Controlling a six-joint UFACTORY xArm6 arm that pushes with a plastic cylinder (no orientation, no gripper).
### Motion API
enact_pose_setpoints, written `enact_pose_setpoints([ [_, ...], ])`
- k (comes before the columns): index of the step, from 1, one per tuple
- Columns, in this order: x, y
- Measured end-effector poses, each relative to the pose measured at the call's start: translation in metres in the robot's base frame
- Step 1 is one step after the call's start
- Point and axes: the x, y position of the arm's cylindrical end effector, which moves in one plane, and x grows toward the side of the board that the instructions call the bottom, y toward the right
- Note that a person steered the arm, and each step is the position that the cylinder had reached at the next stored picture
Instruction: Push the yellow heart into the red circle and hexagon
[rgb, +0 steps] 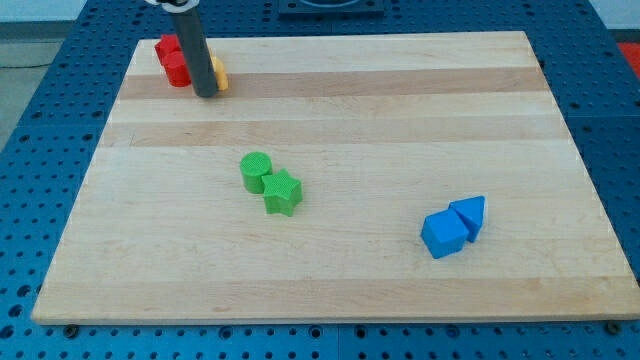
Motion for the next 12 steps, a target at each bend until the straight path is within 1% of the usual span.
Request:
enact_pose_setpoints([
  [2, 0.008, -0.01],
  [3, 0.024, 0.019],
  [4, 0.022, 0.052],
  [6, 0.005, 0.036],
  [7, 0.003, 0.032],
  [10, 0.002, 0.041],
  [12, -0.014, 0.039],
])
